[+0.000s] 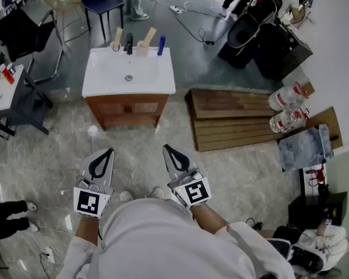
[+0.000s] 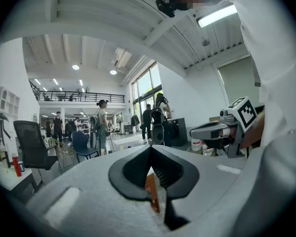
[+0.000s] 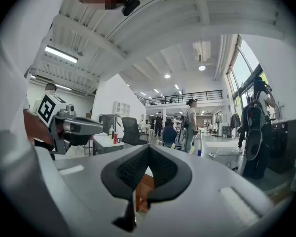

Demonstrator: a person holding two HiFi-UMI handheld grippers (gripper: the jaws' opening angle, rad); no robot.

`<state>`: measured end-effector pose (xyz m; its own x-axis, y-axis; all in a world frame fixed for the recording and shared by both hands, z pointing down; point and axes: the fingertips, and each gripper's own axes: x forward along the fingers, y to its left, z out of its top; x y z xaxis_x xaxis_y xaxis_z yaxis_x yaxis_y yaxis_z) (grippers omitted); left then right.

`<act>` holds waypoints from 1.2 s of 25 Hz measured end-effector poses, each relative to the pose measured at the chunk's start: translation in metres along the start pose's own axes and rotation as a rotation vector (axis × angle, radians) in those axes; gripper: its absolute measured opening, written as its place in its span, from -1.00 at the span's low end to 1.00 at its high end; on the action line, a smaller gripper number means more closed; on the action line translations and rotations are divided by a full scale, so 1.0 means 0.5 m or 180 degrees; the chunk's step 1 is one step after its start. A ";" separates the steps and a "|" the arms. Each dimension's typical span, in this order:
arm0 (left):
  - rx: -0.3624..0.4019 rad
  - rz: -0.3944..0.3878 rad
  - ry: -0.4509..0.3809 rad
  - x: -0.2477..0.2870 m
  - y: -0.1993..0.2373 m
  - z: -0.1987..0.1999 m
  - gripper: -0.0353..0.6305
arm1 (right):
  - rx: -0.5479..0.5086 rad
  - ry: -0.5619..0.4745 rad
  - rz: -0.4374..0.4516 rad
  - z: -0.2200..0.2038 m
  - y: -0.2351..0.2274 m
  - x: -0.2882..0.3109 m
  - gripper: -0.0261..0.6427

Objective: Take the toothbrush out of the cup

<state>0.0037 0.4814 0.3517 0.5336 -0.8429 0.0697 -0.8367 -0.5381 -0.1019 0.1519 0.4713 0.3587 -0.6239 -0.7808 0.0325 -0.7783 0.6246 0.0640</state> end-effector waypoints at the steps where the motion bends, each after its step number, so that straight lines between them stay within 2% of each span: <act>1: -0.0011 -0.0003 0.0009 -0.001 -0.003 -0.002 -0.88 | 0.0002 0.0009 -0.0005 -0.001 -0.001 -0.002 -0.92; 6: -0.0064 -0.0004 0.0041 -0.001 -0.014 -0.006 -0.88 | -0.0050 0.0114 -0.0022 -0.026 -0.012 -0.019 -0.92; 16: -0.0059 -0.0014 0.0103 0.019 -0.033 -0.004 -0.88 | 0.0068 0.0087 -0.0034 -0.036 -0.040 -0.037 -0.92; 21: -0.0053 0.0031 0.0099 0.043 -0.045 0.002 -0.88 | 0.0103 0.0076 0.0082 -0.036 -0.043 -0.038 -0.92; 30: -0.0045 0.0154 0.0110 0.085 -0.120 0.008 -0.88 | 0.0083 0.0223 0.0349 -0.070 -0.086 -0.070 -0.92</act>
<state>0.0773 0.4778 0.3566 0.4880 -0.8672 0.0993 -0.8632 -0.4963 -0.0921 0.2096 0.4714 0.3899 -0.6996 -0.7064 0.1074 -0.7079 0.7056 0.0302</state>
